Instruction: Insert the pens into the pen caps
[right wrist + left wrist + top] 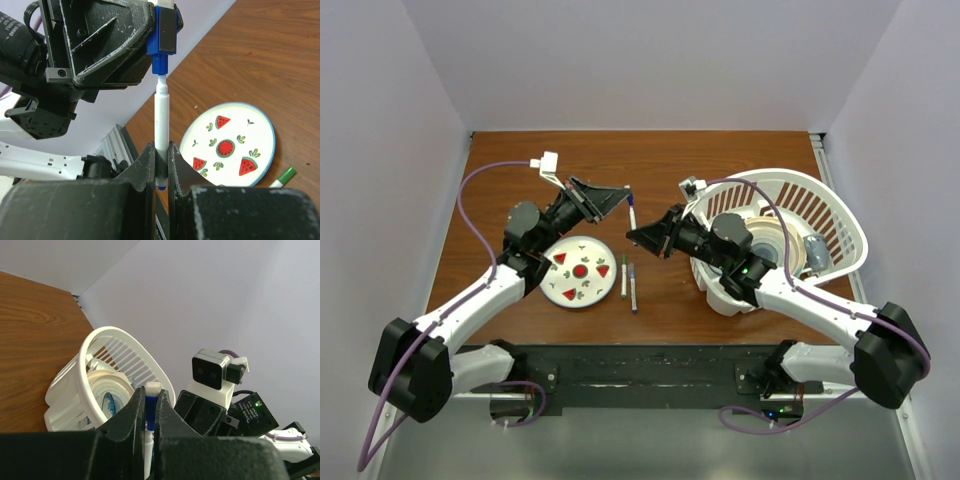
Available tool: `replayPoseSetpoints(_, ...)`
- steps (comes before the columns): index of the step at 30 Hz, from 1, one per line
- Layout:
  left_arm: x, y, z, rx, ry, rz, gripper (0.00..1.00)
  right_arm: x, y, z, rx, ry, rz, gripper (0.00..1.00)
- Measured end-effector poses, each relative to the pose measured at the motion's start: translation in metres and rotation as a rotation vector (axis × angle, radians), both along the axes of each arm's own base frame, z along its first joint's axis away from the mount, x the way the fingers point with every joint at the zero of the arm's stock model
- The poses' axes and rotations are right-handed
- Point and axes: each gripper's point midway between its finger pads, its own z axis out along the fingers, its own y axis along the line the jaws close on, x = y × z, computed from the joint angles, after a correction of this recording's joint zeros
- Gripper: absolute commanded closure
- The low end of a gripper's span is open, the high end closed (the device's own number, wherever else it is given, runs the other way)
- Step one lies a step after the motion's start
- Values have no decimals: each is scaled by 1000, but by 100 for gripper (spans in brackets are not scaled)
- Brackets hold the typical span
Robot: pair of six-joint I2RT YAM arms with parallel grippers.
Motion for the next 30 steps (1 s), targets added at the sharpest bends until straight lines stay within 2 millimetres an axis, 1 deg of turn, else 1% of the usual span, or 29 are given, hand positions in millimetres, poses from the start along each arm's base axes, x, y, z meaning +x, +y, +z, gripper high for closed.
replayPoseSetpoints(6, -6, 3, -8, 39, 6, 4, 100, -5, -2, -7, -32, 9, 7, 100)
replayPoseSetpoints(14, -7, 2, -18, 86, 18, 0, 100, -8, -4, -15, -67, 23, 10, 100)
replayPoseSetpoints(25, -9, -1, -19, 51, 37, 4, 100, -8, -3, -16, -68, 31, 13, 100)
replayPoseSetpoints(30, -8, -5, -23, 85, 27, 47, 100, -8, -3, -19, -70, 48, 13, 100)
